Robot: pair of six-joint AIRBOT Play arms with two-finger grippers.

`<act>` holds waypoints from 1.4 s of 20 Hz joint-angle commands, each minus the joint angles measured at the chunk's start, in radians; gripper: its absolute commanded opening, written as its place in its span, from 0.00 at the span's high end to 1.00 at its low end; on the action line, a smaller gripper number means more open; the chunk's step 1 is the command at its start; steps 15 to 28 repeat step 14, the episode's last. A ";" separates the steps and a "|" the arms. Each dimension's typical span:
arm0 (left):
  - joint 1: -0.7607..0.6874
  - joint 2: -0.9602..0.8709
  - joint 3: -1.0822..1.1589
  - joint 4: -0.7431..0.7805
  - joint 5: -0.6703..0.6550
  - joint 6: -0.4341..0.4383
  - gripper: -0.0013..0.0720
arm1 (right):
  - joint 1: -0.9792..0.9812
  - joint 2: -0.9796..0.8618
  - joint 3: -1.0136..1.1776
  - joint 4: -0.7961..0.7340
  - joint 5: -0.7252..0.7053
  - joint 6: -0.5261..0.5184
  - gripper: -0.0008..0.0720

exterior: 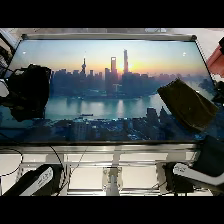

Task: Fold the clothes and pants, and hang the long-sleeved shirts on hangers.

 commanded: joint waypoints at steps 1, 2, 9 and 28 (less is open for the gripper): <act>-0.001 0.000 0.000 -0.001 0.000 0.000 0.21 | 0.217 0.153 -0.164 0.048 -0.053 -0.021 0.97; -0.001 0.000 0.000 -0.002 0.000 0.000 0.21 | 0.288 0.183 -0.219 0.050 -0.072 -0.018 0.97; -0.001 0.000 0.000 -0.001 0.000 0.000 0.21 | 0.777 0.229 -0.533 0.048 -0.199 0.079 0.97; -0.001 0.000 0.000 -0.001 0.000 0.000 0.21 | 1.002 0.229 -0.594 0.049 -0.343 0.119 0.97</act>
